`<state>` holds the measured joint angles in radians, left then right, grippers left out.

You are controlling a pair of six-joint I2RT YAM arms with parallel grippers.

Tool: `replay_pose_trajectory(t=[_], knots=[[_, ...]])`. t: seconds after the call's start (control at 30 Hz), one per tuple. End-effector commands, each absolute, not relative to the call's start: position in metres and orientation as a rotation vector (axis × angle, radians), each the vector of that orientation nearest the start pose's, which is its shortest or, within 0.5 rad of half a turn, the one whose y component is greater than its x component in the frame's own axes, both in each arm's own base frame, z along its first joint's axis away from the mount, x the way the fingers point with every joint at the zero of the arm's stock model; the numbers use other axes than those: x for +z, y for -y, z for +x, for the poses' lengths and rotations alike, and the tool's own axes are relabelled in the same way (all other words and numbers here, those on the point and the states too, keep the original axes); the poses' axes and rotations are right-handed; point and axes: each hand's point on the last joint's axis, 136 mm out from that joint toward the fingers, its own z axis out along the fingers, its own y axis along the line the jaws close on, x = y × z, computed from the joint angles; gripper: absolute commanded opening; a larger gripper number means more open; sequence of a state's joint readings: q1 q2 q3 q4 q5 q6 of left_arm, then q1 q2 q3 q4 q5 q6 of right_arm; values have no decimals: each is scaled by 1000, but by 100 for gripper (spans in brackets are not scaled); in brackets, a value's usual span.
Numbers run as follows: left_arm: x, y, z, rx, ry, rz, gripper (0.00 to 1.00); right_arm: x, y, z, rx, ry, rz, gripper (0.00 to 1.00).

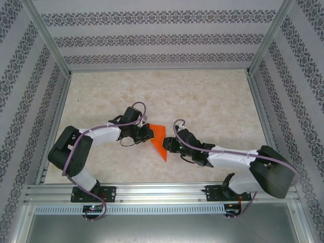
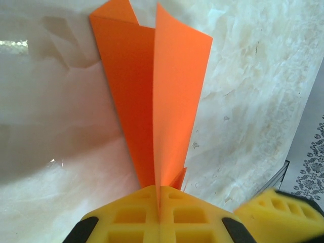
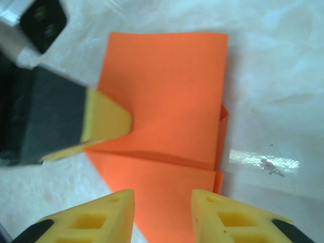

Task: Fold a paper plane with a square sheet of paper (pick it up from the middle)
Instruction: Fold the wing for the fifth time at the center of the table.

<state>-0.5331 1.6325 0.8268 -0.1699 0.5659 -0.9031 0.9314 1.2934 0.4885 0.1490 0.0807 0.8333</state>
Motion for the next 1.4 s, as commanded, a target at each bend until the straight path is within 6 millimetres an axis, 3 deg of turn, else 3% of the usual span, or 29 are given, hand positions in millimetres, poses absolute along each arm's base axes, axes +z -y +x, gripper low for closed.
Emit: replay_pose_trajectory(t=[0.0, 0.17, 0.23, 0.5, 0.93, 1.17, 1.37], knots=[[72, 271, 274, -1178, -2808, -256, 0, 87, -261, 225, 522, -2268, -282, 42], [72, 272, 274, -1175, -2814, -259, 0, 94, -290, 208, 318, -2113, -604, 46], [71, 272, 274, -1173, -2818, -260, 0, 87, -302, 204, 239, -2101, -700, 46], [73, 272, 275, -1177, -2816, -255, 1, 69, -327, 203, -8, -2047, -842, 45], [72, 273, 274, -1176, -2828, -252, 1, 50, -323, 209, -177, -2035, -851, 26], [72, 272, 273, -1169, -2831, -254, 3, 50, -325, 211, -170, -2032, -833, 12], [76, 264, 275, -1078, -2842, -221, 11, 47, -321, 209, -111, -2071, -771, 0]])
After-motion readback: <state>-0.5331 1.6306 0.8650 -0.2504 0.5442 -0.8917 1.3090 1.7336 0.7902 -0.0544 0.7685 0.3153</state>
